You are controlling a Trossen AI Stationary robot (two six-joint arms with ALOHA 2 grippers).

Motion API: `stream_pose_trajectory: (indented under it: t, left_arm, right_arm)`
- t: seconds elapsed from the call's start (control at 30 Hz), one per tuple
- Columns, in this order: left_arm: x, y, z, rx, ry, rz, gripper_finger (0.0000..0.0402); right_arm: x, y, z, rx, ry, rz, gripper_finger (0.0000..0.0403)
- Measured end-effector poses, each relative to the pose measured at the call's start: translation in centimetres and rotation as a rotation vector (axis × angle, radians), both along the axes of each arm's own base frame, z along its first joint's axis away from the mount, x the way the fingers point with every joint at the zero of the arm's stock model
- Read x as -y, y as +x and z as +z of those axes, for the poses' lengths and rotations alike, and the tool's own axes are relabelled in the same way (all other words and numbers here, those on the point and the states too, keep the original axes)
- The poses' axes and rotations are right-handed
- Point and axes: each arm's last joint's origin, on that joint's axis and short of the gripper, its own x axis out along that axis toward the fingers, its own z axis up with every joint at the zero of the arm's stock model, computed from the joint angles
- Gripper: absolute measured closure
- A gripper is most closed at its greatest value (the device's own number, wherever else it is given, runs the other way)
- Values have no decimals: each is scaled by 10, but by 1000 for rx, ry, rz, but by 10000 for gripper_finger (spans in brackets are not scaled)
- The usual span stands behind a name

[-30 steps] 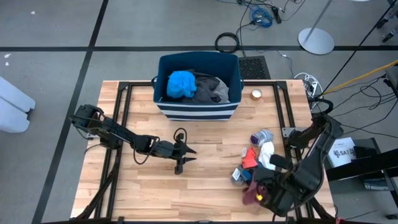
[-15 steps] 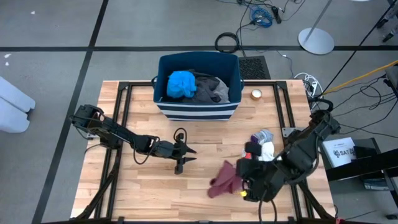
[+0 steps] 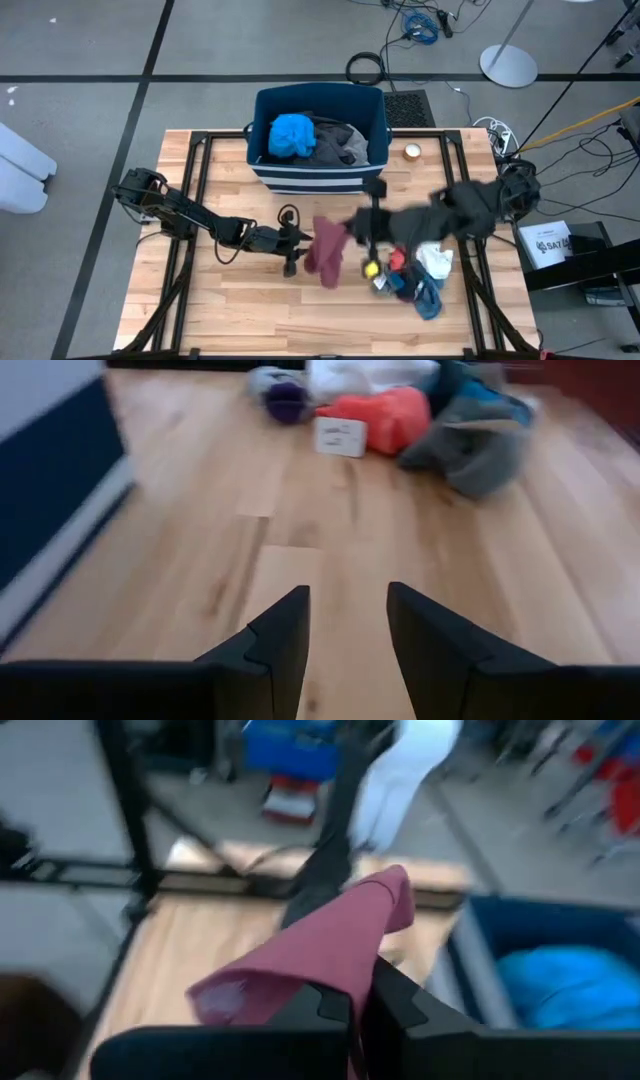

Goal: Sort clothes
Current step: Put the red underwear into the blue laundry bin

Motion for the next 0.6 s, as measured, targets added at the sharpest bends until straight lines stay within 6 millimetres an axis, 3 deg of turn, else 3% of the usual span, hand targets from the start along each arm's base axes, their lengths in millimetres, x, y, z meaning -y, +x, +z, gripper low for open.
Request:
stream_pose_trajectory:
  t: [0.3,0.6]
  left_arm:
    - [-1,0,0,5,-7,44,256]
    - [-1,0,0,1,26,32,256]
  right_arm:
    - [75,7,57,283,-232,-320,403]
    - [155,9,66,311,-331,-565,403]
